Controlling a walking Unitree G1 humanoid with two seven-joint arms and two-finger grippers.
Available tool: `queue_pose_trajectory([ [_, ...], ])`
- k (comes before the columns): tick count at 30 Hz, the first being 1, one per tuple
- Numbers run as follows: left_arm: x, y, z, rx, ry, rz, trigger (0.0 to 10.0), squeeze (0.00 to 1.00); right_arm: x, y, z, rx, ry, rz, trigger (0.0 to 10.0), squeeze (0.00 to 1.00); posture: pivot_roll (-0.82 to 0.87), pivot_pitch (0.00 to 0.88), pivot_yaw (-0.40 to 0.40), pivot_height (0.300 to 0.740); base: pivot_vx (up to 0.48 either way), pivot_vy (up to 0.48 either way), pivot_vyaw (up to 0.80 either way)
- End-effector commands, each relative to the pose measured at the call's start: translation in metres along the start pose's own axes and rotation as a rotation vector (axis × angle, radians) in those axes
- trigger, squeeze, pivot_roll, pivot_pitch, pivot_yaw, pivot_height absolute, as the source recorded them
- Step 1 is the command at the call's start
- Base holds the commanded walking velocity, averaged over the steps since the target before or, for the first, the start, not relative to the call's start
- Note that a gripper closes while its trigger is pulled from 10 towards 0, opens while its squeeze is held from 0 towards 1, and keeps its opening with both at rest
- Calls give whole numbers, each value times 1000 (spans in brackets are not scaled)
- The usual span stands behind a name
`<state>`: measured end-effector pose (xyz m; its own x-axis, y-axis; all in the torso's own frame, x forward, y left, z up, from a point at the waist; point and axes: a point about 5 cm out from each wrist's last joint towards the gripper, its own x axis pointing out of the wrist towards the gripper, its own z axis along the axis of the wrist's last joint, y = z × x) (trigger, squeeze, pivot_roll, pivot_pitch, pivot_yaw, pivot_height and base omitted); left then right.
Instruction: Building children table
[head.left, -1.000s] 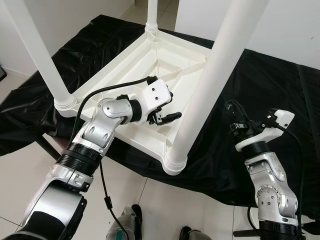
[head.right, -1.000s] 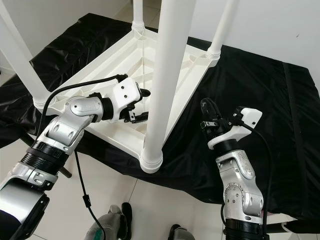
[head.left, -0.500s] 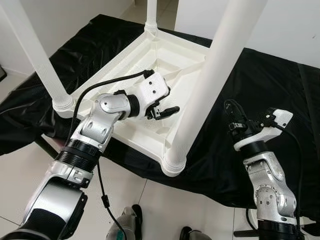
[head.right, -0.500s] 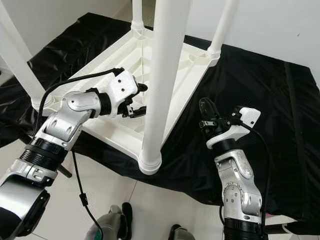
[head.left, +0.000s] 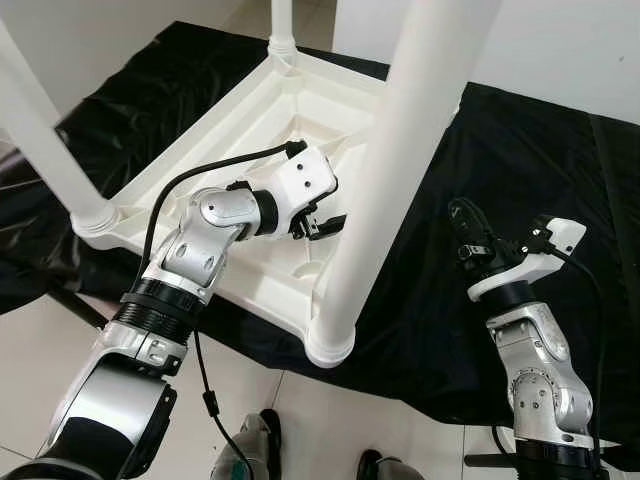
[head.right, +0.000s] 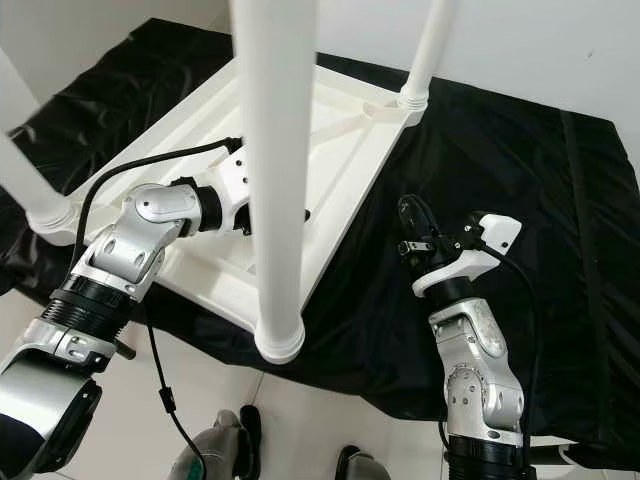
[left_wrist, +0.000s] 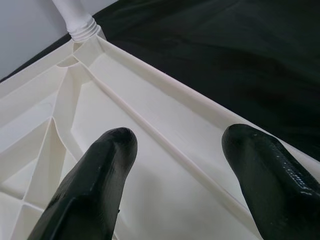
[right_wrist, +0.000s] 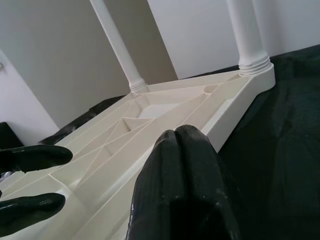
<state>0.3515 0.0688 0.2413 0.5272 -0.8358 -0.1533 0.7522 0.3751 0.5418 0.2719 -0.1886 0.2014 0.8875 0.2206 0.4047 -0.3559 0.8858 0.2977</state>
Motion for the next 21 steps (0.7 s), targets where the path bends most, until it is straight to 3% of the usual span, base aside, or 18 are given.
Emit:
queue_pose_trajectory([
  [1,1,4,1,3,3,69,10000,0,-1,0,-1,8,5,-1,10000,0,121,193,4,740,0,0,0],
  [21,1,3,0,4,6,72,10000,0,0,0,0,4,7,7,10000,0,123,194,-3,740,0,0,0],
])
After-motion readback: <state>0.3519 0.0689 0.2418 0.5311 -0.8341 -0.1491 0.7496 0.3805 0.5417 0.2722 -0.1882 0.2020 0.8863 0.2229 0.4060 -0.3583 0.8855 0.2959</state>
